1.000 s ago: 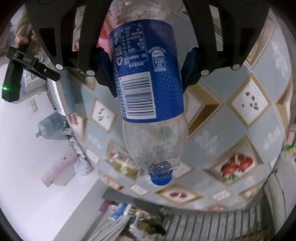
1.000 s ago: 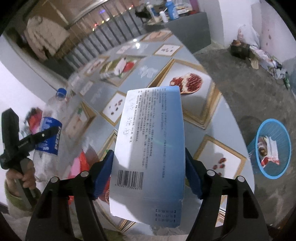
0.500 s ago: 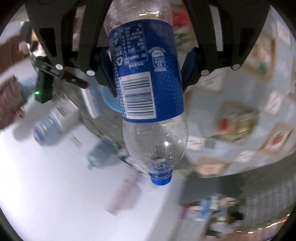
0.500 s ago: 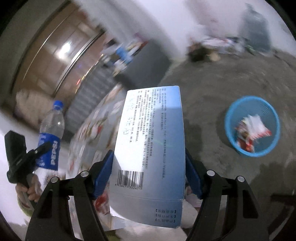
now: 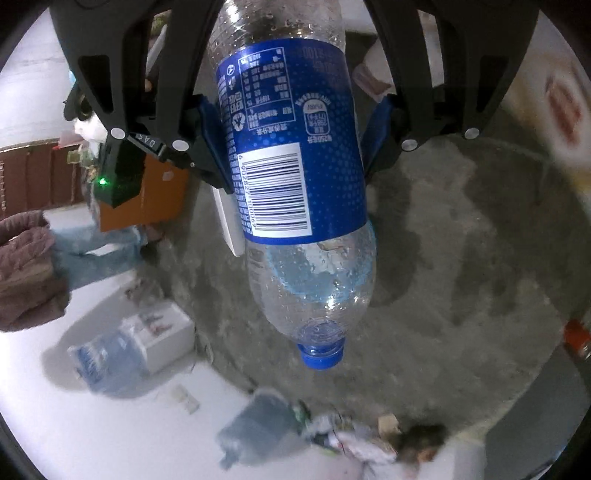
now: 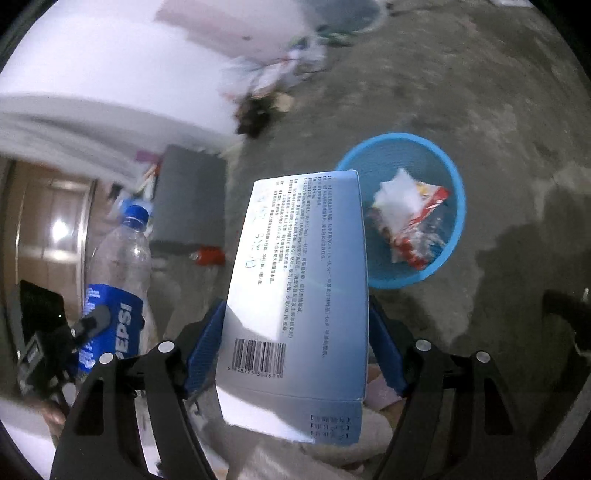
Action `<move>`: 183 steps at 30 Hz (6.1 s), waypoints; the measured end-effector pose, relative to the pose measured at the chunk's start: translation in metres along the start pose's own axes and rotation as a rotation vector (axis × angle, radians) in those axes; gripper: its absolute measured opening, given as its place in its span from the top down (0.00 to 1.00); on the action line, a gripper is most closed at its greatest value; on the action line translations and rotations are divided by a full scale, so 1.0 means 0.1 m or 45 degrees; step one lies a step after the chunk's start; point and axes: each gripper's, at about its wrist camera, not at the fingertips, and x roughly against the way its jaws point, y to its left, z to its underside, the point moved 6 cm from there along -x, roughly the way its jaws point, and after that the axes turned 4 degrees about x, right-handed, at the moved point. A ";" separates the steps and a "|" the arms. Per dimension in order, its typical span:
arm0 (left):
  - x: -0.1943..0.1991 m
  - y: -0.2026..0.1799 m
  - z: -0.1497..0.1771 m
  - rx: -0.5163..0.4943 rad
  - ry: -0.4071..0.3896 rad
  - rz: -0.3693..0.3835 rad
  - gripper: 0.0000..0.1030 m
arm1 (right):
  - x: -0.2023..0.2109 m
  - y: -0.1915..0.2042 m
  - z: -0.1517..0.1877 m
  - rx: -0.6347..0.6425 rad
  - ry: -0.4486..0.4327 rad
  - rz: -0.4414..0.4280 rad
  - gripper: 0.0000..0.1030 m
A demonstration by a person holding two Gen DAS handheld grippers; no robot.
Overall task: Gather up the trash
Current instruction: 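Carry the bottle and box over the wastebasket and open both tools, then move both open tools back to the table toward the red wrapper, then grasp the red wrapper with the right tool while the left tool grasps the gold snack box, then carry the wrapper and gold box over the wastebasket and open both tools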
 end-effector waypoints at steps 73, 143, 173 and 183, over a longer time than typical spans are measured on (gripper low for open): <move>2.78 3.03 3.89 0.732 -0.994 -0.296 0.22 | -0.73 2.44 3.59 1.080 0.803 -0.246 0.49; 2.25 3.80 1.52 0.644 -0.698 -0.402 0.52 | -0.58 2.37 2.59 0.987 0.479 -0.123 0.92; 0.89 0.38 0.67 -0.098 -0.378 -0.073 0.53 | 0.66 0.46 0.50 0.373 -0.198 0.268 0.93; -0.55 0.04 -0.06 -0.135 -0.090 -0.189 0.52 | 0.14 -0.34 -0.13 0.183 -0.134 0.415 0.93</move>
